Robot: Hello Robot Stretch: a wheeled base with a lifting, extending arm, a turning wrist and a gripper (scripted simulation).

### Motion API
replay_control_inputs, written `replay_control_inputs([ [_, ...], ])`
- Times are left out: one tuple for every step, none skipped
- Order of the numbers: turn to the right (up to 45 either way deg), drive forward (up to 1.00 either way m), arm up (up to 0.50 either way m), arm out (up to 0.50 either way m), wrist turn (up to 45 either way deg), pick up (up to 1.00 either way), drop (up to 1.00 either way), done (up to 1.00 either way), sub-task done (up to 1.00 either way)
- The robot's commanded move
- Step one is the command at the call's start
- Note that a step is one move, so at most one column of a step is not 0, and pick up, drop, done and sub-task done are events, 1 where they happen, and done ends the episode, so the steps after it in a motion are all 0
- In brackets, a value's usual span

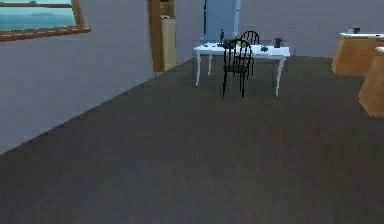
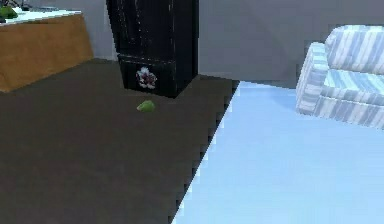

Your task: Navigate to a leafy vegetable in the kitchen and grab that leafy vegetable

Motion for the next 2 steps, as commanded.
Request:
replay_control_inputs([
  [0.0,1.0,0.0,0.0,0.0,0.0,0.0,0.0,0.0],
  [0.0,1.0,0.0,0.0,0.0,0.0,0.0,0.0,0.0],
])
